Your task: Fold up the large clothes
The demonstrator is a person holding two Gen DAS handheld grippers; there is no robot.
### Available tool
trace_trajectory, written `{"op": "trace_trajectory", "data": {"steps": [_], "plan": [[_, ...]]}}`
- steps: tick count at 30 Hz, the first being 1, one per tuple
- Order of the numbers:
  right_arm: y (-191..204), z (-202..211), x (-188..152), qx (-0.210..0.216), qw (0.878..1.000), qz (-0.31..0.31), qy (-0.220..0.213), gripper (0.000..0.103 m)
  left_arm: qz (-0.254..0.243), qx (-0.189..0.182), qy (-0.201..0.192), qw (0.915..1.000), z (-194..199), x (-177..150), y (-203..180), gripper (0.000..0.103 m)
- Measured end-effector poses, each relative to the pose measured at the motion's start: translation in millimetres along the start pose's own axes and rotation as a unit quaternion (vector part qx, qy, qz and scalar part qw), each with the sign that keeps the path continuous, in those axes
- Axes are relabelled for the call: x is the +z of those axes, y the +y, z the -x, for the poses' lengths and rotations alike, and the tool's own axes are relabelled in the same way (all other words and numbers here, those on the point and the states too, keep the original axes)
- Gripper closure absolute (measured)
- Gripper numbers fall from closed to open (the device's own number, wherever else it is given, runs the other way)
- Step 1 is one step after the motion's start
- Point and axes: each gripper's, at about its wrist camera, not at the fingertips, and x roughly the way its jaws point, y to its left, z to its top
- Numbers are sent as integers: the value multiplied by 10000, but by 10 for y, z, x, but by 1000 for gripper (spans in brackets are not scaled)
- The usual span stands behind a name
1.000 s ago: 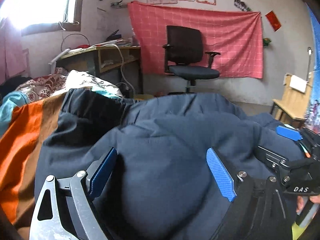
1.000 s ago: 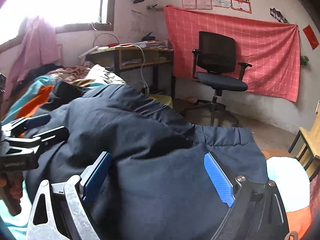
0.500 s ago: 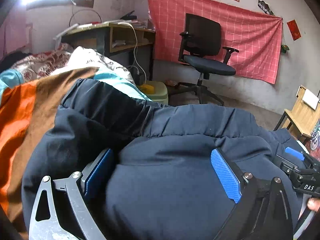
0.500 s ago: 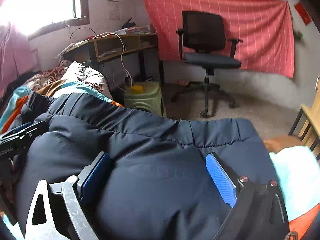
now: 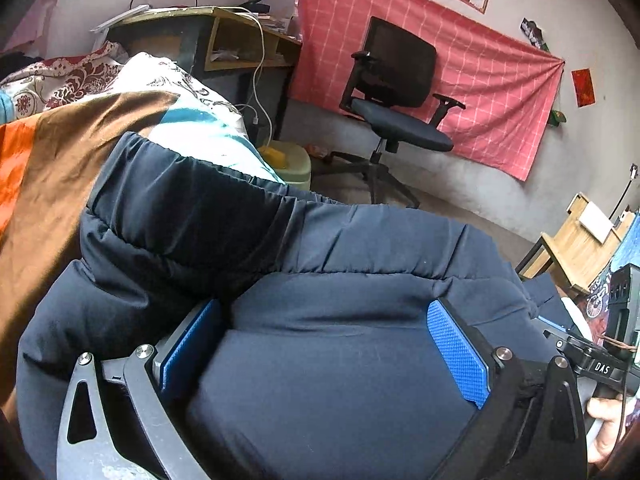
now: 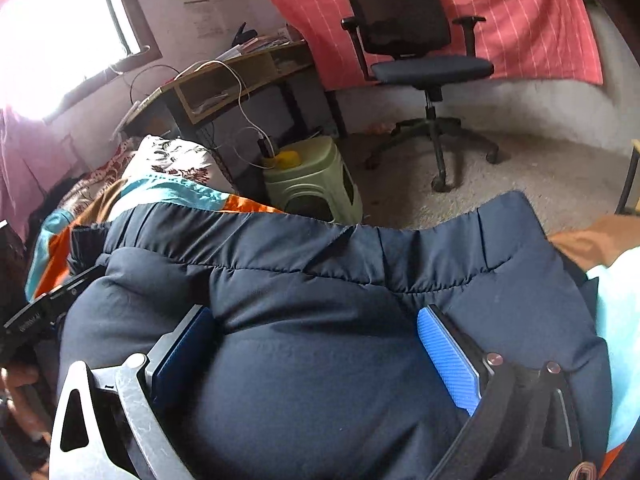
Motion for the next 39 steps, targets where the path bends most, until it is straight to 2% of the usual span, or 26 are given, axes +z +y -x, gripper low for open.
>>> {"op": "trace_trajectory", "data": {"steps": [8,13,17,21,28,34,39], "plan": [[25,0,-45,-105,9999,56,-32,1,-124,152,-188,9996,-4,-60,-85,1],[64,-21,-59,-181,9998,93,-92,1,-365,626,-350,9968,-26,-141,-227,1],[96,-45,-62,-276,9995,142,-76,1,-472,790,-344,9952,22,-200,-283,1],[126,-20,-91,-311,9992,185,-167,0,-490,1074,-198,9928,96,-215,-329,1],[102,-8,-100,-293,9992,165,-195,0,-351,1316,127,9906,305,-229,-260,1],[161,238,-123,-506,9983,200,-211,0,-273,1718,-264,9844,569,-272,-267,1],[216,512,-178,-604,9969,350,-357,0,-712,1819,-576,9790,758,-332,-375,1]]}}
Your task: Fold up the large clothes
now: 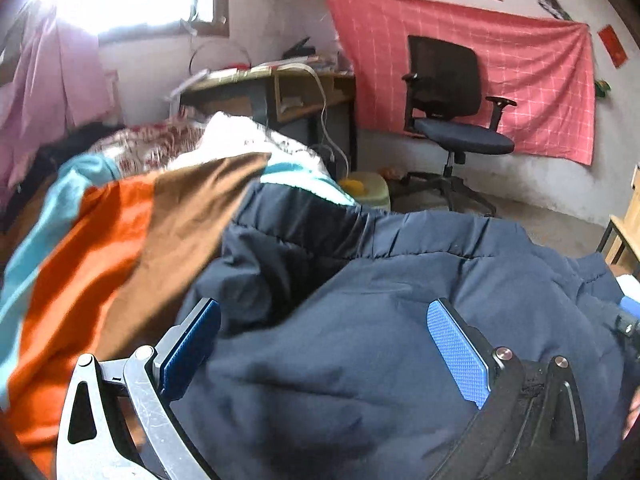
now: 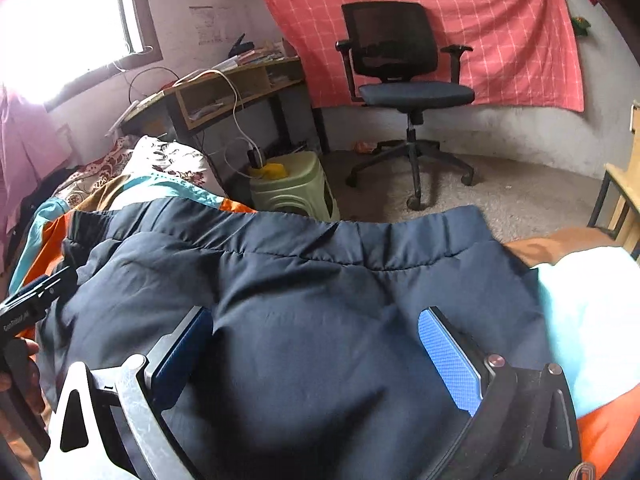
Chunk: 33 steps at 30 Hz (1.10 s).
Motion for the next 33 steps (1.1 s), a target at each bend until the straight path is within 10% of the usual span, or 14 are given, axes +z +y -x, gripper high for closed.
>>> {"op": "trace_trajectory", "data": {"steps": [18,33], "plan": [[-569,623,-197,-434,9988,116,-182,0,108,-842,162,9963,50,-153,1125,1],[-1471,292,-576,777,9845,-1253,946,0,1012,-2491,1558,9505,-716,-446,1350,1]]}}
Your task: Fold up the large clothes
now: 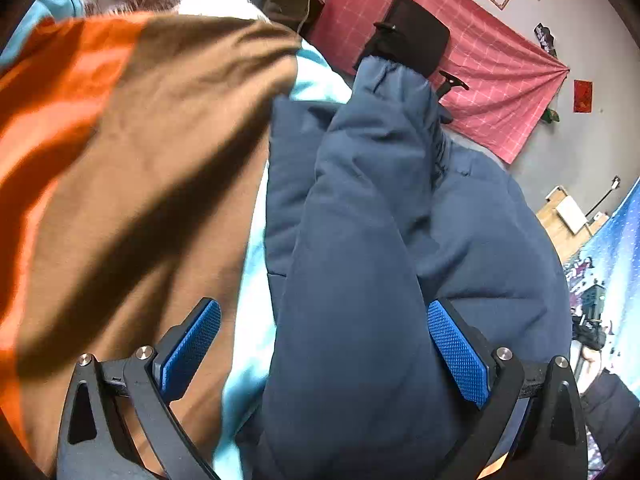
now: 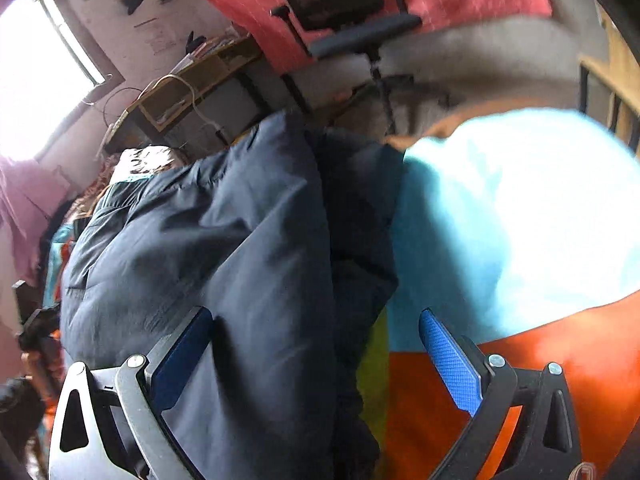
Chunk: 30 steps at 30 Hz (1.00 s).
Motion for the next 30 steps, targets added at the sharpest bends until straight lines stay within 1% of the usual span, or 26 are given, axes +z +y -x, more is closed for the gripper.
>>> {"op": "trace_trajectory", "data": {"steps": [3,5,7,9,10,12,16,18,20,22,23,24,25,26,27,28,29,30], "plan": [[-101,-92,19,248,9994,-116,216,0,158,-352,150,9991,-130,-18,101,1],[-157,-156,22,436,9983,-148,354,0,398,-676,297,9965,-211,-18,212,1],[-262,-240,9,794,9945,-394,566,0,590,-922,395,9932,-258,-16,285,1],[-417,-343,-12,1274,9852,-817,803,0,549,-985,385,9929,-266,-6,290,1],[-451,-358,-16,1382,9829,-889,833,0,509,-998,383,9930,-271,0,284,1],[-446,-360,-18,1466,9819,-832,858,0,521,-1086,430,9918,-288,19,296,1],[-416,-359,-9,1593,9800,-742,937,0,824,-1395,599,9850,-359,38,379,1],[-385,-374,-16,1718,9775,-726,985,0,826,-1410,609,9847,-366,45,396,1],[-369,-391,-12,1709,9770,-780,1004,0,871,-1401,591,9845,-349,60,403,1],[-377,-400,-6,1674,9766,-893,1015,0,885,-1421,593,9841,-325,90,388,6],[-371,-411,9,1614,9773,-926,1015,0,847,-1411,571,9847,-309,99,347,9],[-350,-408,10,1554,9782,-939,1007,0,800,-1405,544,9853,-269,108,321,18],[-327,-406,14,1500,9792,-925,1006,2,754,-1328,523,9869,-237,117,284,24],[-294,-390,11,1420,9808,-898,987,7,709,-1251,509,9883,-221,126,246,27],[-268,-365,9,1380,9818,-900,940,11,638,-1144,501,9901,-194,139,199,34],[-234,-353,18,1380,9821,-913,895,19,576,-1016,498,9919,-172,155,159,40],[-195,-320,18,1322,9837,-888,832,27,533,-896,490,9933,-149,158,112,43],[-142,-281,21,1222,9862,-813,764,31,497,-792,473,9945,-125,146,59,49]]}}
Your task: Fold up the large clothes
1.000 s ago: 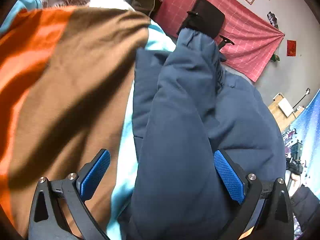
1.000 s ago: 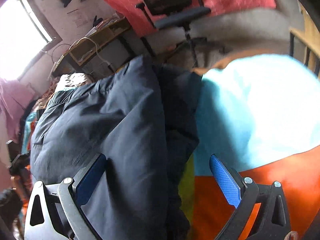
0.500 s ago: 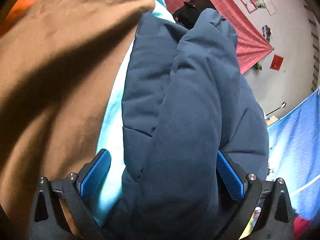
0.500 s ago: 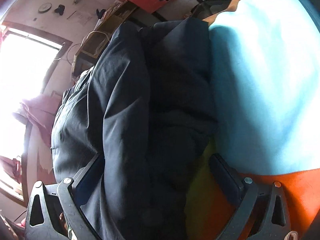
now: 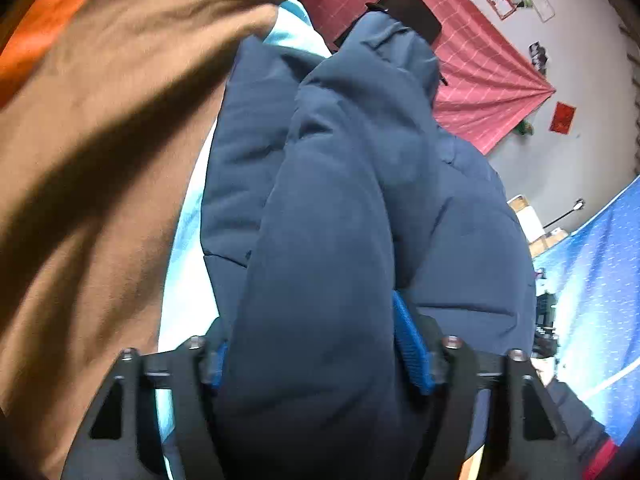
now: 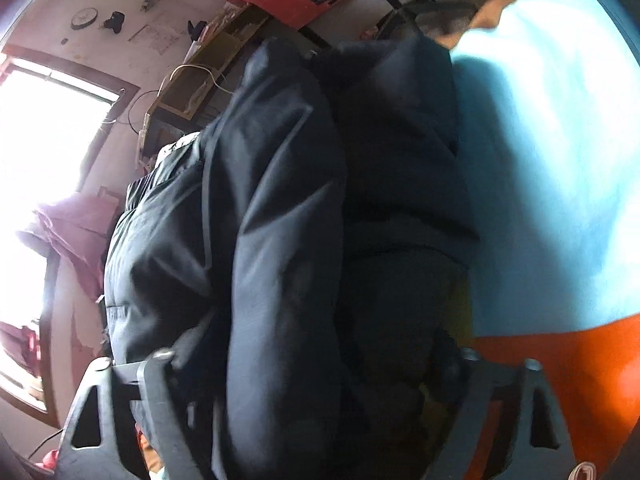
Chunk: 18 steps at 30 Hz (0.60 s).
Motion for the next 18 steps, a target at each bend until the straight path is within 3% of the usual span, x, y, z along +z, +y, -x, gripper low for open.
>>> {"op": "trace_trajectory", "data": {"steps": [4,7,11,18], "plan": [[216,94,-33,-382,9987,258,-201,50,-265,516,-169,9982,121,-38,-256,73],[454,152,-62,-711,9953,566,-327,63,-522,828,-305,9947,174,-111,-469,83],[764,245,-108,-999,9897,916,-468,75,-673,936,-504,9921,341,-113,-696,88],[1271,471,-164,-1103,9827,1331,-658,80,-777,946,-639,9904,477,-274,-932,91]]}}
